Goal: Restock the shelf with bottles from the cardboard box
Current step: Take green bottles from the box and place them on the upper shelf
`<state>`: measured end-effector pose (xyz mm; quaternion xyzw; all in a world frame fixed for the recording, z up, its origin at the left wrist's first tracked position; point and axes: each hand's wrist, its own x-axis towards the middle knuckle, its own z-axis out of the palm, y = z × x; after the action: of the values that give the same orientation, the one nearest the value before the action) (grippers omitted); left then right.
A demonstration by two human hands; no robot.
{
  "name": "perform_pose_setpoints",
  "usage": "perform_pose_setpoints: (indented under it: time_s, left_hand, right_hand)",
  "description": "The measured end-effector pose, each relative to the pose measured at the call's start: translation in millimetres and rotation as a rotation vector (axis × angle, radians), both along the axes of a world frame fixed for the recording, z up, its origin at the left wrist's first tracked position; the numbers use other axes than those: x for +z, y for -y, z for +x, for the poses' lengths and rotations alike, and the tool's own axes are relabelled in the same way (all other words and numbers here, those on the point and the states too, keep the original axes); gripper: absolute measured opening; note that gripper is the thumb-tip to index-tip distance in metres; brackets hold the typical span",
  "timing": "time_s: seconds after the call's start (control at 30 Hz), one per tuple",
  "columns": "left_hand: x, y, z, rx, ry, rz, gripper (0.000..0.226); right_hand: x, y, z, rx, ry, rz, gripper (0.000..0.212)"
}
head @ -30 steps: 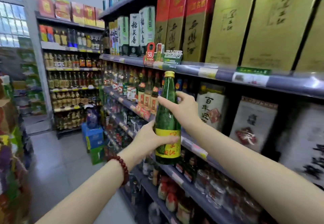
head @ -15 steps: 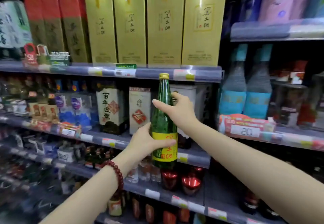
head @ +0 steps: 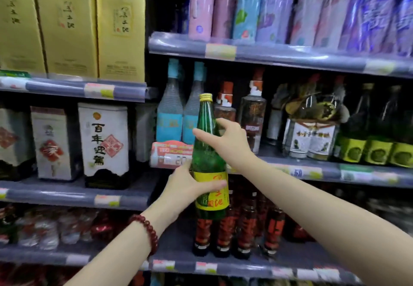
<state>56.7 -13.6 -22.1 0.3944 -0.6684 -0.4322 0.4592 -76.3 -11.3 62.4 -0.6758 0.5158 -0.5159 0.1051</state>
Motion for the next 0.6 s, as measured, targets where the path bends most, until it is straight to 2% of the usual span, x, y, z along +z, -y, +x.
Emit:
perform_pose_setpoints:
  time_s: [0.07, 0.13, 0.2, 0.27, 0.33, 0.4, 0.5, 0.6]
  left_hand:
    - [3.4, -2.2, -28.7, -0.049, 0.010, 0.005, 0.078]
    - [8.0, -3.5, -55.3, -0.090, 0.019, 0.009, 0.079]
    - [11.9, -4.1, -79.9, -0.141, 0.024, 0.014, 0.078]
    - [14.7, -4.2, -102.9, -0.212, 0.016, 0.013, 0.068]
    - [20.1, -3.8, -125.6, -0.269, 0.018, 0.000, 0.060]
    - [26.2, -3.0, -150.4, -0.294, 0.026, -0.020, 0.057]
    - [34.8, -2.8, -190.4, -0.333, 0.047, -0.038, 0.061]
    - [41.0, -5.8, -233.9, -0.397, 0.056, -0.061, 0.049]
  right_hand:
    - [0.0, -5.2, -30.6, -0.034, 0.021, 0.005, 0.030]
    - [-0.3, -9.9, -59.0, -0.079, 0.035, -0.015, 0.022]
    - [0.5, -15.7, -84.1, -0.123, 0.057, 0.002, 0.025]
    - [2.9, -21.9, -105.3, -0.155, 0.072, 0.024, 0.034]
    - [7.5, -28.6, -126.2, -0.192, 0.084, 0.007, 0.022]
    - [12.6, -35.0, -148.3, -0.222, 0.119, -0.007, 0.022]
    - [18.9, -43.8, -187.0, -0.299, 0.136, -0.018, 0.042]
    - [24.2, -55.3, -230.4, -0.367, 0.165, -0.009, 0.070]
